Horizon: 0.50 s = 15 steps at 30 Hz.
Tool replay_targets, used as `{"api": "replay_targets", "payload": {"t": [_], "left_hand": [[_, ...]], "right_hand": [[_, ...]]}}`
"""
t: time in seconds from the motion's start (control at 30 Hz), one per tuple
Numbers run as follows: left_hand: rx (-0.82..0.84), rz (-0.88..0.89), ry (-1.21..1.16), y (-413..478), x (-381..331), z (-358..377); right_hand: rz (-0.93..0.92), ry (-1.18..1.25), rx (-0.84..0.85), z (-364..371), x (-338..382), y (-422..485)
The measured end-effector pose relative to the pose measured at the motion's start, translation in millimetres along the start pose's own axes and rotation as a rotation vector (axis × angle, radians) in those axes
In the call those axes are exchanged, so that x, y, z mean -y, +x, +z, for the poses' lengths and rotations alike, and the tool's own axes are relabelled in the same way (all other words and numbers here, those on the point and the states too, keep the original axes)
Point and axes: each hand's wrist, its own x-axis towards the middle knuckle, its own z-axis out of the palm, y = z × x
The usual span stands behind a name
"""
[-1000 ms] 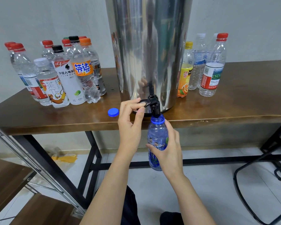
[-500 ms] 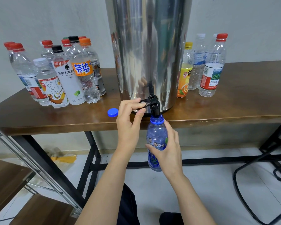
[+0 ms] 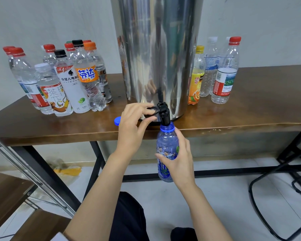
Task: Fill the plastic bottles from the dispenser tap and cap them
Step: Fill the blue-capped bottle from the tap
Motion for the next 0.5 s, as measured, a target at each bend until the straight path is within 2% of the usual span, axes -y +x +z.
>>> {"api": "replay_targets", "payload": {"t": [0.2, 0.5], "left_hand": [[0.074, 0.085, 0.033, 6, 5, -7], [0.133, 0.109, 0.063, 14, 4, -11]], "right_hand": [[-0.007, 0.028, 0.005, 0, 0, 1], [-0.029, 0.021, 0.005, -3, 1, 2]]}}
